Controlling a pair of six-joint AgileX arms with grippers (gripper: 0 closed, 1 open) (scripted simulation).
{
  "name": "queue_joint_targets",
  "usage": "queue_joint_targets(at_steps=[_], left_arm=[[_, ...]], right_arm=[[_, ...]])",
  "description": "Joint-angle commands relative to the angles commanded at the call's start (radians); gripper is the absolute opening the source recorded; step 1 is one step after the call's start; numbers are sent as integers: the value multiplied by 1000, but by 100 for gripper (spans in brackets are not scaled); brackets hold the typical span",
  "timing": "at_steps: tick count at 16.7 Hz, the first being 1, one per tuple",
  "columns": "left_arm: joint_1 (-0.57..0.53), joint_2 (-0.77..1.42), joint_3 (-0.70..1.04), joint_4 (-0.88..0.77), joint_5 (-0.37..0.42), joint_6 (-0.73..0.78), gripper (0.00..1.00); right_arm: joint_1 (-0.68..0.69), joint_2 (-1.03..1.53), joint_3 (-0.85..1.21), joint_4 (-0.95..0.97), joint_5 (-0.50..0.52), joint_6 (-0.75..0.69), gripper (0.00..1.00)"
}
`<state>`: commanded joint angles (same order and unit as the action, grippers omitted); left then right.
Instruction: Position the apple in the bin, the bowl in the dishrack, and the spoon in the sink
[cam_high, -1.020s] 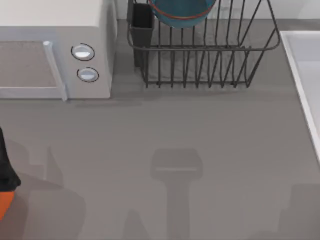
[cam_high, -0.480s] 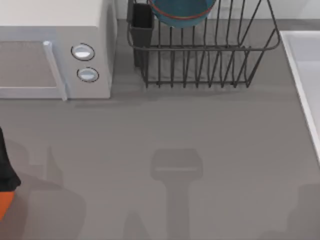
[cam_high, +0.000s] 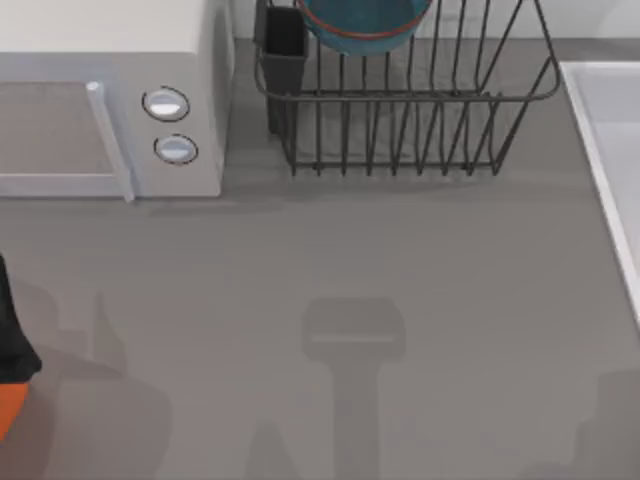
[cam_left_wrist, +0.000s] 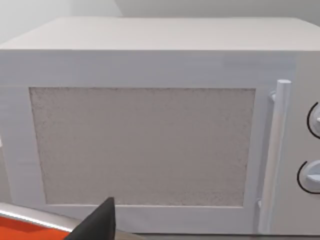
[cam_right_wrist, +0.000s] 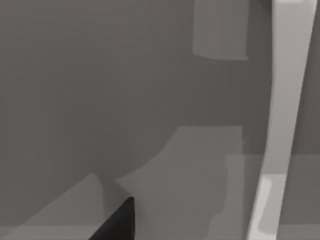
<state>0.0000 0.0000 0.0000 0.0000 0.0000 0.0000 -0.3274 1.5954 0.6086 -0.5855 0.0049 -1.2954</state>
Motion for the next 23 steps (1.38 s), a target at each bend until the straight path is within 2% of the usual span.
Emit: queue_joint_targets(at_steps=[5, 6, 13, 14, 18, 23], left_arm=[[0, 0, 0, 0, 0, 0, 100], [0, 0, 0, 0, 0, 0, 100], [0, 0, 0, 0, 0, 0, 100], [0, 0, 0, 0, 0, 0, 100], [0, 0, 0, 0, 0, 0, 100], [0, 0, 0, 0, 0, 0, 100]], right_arm=[[0, 0, 0, 0, 0, 0, 2], [0, 0, 0, 0, 0, 0, 0], [0, 0, 0, 0, 0, 0, 0], [3, -70, 42, -110, -4, 35, 0], [3, -94, 97, -184, -4, 25, 0], [-1, -184, 248, -461, -3, 21, 0]])
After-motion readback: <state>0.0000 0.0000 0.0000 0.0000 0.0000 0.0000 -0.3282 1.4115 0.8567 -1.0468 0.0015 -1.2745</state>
